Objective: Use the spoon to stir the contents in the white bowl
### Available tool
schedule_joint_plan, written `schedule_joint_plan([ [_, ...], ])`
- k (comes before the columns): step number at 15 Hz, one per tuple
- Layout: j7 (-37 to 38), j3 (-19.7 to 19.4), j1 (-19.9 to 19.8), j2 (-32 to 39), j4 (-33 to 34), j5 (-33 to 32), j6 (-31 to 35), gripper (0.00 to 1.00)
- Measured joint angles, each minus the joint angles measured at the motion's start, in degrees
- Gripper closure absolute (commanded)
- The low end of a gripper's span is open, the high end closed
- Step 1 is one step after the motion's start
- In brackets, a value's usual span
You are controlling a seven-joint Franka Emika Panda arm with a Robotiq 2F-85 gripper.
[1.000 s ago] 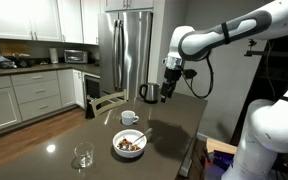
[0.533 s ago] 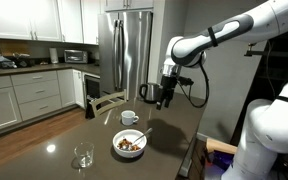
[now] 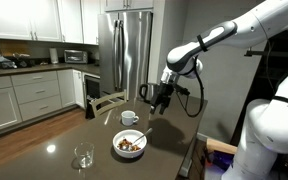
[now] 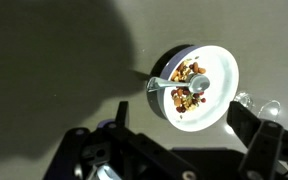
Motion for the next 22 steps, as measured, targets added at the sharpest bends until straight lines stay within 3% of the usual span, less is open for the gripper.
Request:
schedule_joint_plan([
  [10, -0.5, -0.3, 0.3, 1.1, -0.3, 1.4, 0.6, 0.0],
  [22, -18.7, -5.0, 0.6, 8.5, -0.3, 21.9, -2.6, 0.0],
])
